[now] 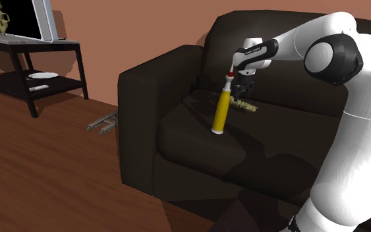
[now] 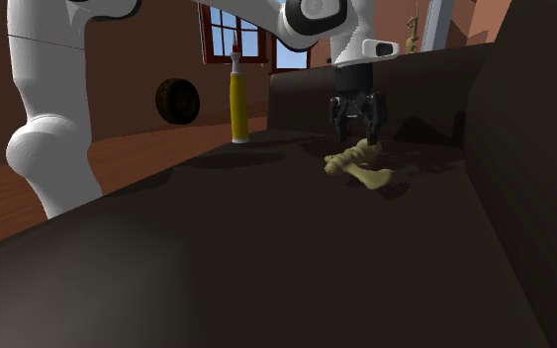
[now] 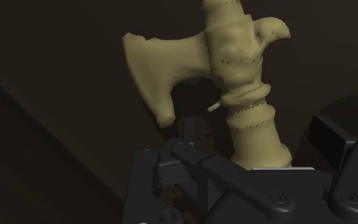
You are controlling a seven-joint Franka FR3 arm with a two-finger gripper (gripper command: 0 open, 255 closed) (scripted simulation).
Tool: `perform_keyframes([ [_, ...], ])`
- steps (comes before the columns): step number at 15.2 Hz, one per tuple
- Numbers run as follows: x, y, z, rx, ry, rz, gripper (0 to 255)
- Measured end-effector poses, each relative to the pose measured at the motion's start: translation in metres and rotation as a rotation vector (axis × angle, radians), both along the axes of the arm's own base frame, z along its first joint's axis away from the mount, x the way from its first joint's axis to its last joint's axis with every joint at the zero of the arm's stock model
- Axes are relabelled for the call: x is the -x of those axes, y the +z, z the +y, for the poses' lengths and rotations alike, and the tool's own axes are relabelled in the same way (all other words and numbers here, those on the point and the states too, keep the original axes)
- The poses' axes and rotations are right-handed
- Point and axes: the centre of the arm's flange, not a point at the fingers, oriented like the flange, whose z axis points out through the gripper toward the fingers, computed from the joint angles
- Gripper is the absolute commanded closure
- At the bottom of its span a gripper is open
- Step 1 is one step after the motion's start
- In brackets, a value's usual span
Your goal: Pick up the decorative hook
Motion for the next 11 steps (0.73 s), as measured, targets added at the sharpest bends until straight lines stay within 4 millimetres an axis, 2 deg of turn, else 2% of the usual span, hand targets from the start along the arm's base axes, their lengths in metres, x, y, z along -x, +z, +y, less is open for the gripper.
perform_keyframes([
  [5,0.000,-0.026,-0.001,0.000,0.000,0.000,0],
  [6,0.000,-0.028,-0.001,0.000,0.000,0.000,255],
  [11,0.000,-0.028,-0.001,0.002,0.001,-0.002,255],
])
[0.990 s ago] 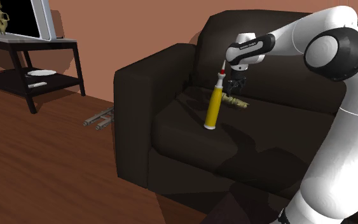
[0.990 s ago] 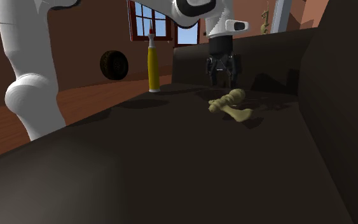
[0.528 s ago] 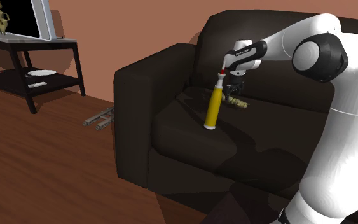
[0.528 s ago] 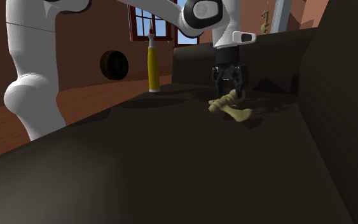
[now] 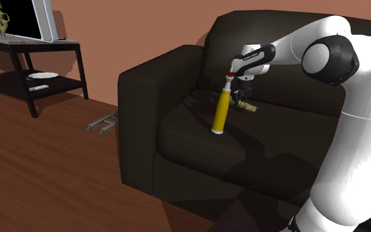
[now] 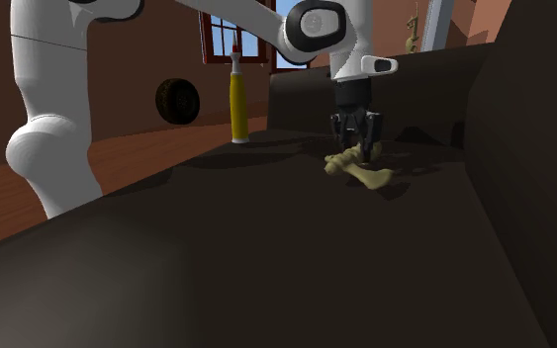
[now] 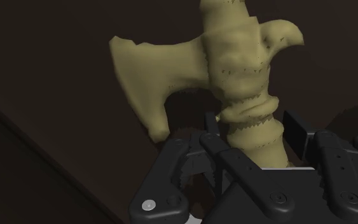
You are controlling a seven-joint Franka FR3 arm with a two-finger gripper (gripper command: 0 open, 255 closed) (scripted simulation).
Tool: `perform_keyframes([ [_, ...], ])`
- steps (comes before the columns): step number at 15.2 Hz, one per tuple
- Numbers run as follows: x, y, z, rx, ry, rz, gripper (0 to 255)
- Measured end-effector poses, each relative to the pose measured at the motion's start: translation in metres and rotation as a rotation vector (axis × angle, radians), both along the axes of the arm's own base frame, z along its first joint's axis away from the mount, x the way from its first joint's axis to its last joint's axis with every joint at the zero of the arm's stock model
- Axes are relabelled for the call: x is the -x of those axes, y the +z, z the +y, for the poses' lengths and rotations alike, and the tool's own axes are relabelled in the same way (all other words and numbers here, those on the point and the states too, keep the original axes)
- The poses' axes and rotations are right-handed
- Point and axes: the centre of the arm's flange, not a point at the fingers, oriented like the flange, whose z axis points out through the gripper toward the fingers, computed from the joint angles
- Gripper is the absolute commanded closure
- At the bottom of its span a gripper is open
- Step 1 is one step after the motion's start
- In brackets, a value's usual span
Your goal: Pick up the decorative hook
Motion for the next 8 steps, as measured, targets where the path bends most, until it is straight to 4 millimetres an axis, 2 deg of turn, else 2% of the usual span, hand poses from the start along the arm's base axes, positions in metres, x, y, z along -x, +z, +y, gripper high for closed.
perform_keyframes([
  [5,-0.0001,0.0000,0.0002,0.000,0.000,0.000,255],
  [8,0.0007,0.0097,0.0003,-0.001,0.000,0.001,255],
])
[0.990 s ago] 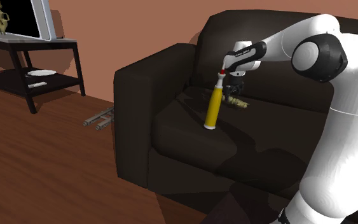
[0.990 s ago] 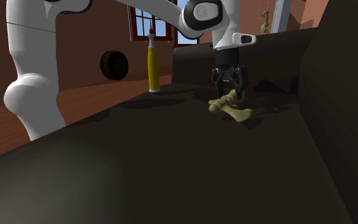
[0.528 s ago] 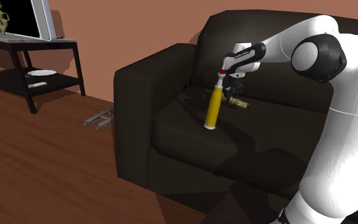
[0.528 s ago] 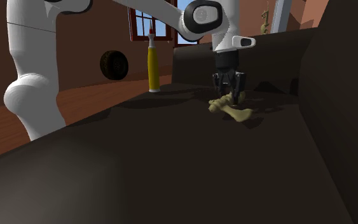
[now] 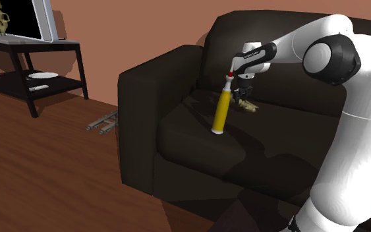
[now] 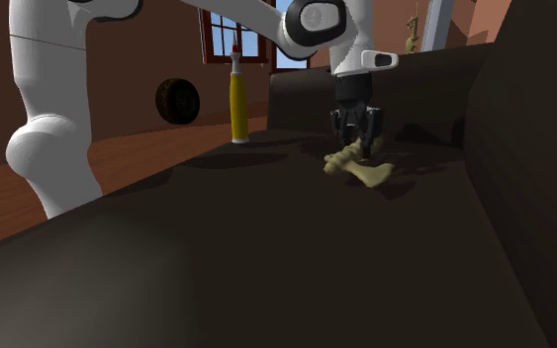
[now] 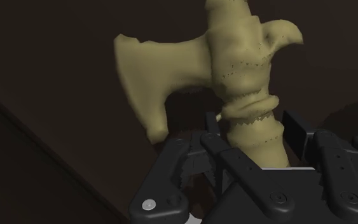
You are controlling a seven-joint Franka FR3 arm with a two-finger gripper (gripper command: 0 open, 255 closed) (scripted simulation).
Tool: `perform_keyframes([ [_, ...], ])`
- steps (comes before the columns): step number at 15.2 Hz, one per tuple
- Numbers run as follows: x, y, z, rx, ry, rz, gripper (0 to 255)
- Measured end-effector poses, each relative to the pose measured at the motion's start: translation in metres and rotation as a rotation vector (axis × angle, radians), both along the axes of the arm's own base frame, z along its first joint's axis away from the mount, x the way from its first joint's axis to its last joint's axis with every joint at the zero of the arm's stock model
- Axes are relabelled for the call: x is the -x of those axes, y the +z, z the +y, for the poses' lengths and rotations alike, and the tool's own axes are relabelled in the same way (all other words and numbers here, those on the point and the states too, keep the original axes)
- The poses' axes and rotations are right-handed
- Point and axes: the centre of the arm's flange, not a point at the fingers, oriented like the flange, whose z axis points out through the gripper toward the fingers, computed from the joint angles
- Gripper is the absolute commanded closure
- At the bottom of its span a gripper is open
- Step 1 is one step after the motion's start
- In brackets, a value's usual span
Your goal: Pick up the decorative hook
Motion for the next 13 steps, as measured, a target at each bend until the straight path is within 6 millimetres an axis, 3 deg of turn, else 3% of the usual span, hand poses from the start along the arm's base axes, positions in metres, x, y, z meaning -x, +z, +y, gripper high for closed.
perform_keyframes([
  [13,0.000,0.066,0.000,0.000,0.000,0.000,255],
])
